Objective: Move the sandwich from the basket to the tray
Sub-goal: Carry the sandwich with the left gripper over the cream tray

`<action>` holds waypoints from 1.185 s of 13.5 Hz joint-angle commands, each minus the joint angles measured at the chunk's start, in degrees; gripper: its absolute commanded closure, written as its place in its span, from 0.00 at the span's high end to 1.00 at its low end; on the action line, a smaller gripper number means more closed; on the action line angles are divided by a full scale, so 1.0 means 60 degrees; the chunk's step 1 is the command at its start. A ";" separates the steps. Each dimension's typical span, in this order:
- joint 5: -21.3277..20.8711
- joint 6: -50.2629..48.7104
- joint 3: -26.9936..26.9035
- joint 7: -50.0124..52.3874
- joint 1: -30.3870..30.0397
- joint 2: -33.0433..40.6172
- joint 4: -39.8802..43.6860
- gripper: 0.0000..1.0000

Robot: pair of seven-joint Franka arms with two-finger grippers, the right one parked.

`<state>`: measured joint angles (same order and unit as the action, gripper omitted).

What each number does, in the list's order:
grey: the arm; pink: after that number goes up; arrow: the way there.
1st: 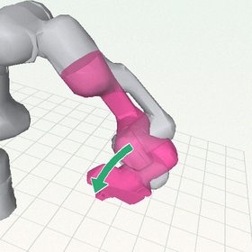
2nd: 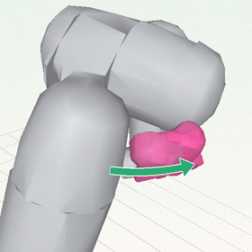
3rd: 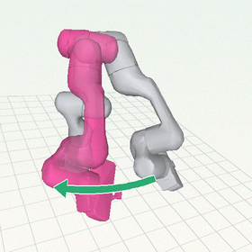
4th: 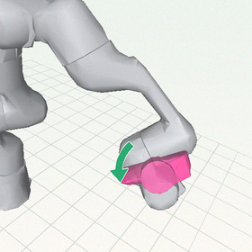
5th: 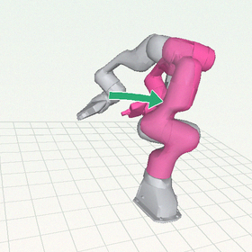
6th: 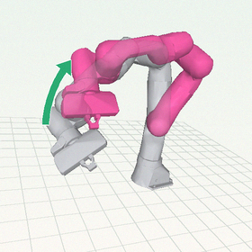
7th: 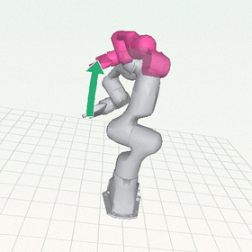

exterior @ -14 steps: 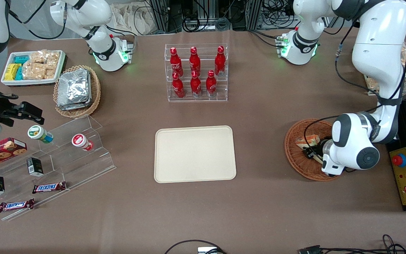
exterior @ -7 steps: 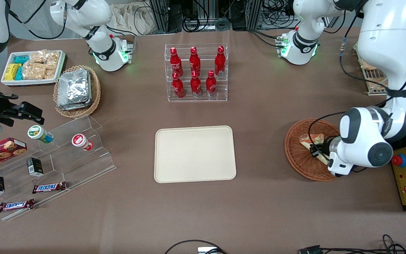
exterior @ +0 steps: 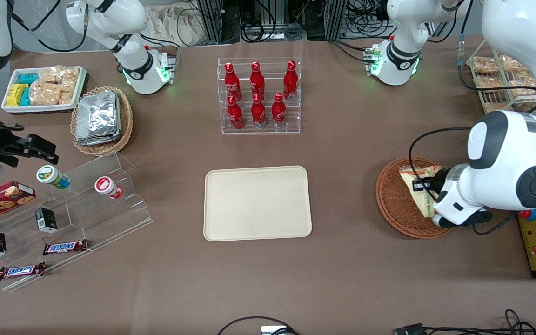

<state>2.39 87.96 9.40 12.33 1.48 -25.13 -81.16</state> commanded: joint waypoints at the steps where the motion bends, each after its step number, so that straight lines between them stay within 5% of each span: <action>1: -0.0323 -0.0130 0.0146 -0.1085 0.0542 -0.0235 0.0503 0.00; 8: -0.0618 -0.0012 0.0146 -0.0869 0.2492 -0.2006 0.2216 0.00; 16: -0.0501 0.2592 0.0146 0.1518 0.3839 -0.3603 0.2174 0.00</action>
<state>-0.58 101.85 10.68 18.88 23.09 -43.99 -70.81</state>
